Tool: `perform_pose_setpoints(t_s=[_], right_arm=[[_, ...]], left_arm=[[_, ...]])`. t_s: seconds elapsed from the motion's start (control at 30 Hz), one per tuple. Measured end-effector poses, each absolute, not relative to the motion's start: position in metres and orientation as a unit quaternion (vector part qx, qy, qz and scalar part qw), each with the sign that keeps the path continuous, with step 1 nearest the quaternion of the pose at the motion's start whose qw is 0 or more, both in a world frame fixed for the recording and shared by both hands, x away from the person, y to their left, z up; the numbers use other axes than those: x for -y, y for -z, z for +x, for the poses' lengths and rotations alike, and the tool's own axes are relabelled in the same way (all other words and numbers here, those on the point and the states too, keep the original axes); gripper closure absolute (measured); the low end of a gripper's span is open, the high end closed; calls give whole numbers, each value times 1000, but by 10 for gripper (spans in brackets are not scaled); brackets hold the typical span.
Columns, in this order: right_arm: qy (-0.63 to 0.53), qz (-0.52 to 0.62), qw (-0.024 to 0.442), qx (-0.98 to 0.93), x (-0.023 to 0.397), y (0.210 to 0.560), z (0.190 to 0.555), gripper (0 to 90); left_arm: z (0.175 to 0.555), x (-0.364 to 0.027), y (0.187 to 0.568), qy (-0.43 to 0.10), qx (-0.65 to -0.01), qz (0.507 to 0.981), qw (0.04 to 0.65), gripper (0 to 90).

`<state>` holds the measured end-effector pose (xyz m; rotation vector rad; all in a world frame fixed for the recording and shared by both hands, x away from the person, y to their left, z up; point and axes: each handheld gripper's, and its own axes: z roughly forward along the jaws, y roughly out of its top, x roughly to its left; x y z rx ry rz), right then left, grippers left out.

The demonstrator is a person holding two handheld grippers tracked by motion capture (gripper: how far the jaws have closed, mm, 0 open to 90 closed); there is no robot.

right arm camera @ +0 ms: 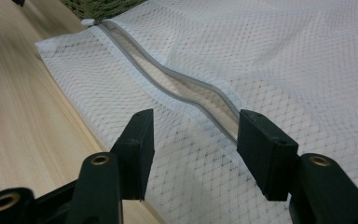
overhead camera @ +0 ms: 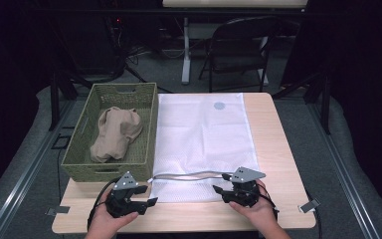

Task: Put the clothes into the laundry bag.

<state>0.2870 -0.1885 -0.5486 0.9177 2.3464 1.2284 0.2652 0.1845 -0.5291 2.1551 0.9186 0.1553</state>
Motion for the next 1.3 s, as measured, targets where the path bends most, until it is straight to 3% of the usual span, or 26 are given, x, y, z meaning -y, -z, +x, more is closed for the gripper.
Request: perform_pose_setpoints(t_s=[0.27,0.6,0.97,1.3], right_arm=[[-428,323,166,-828,188,550,286,451],[-424,314,175,-831,187,550,286,436],[-424,314,177,-831,187,550,285,436],[-421,317,173,-832,187,551,286,428]], left_arm=[[267,-187,495,-69,-371,846,376,331],[294,-206,465,-50,-413,827,378,312],[332,-227,441,-86,-448,815,359,312],[354,-224,419,-122,-452,823,321,312]])
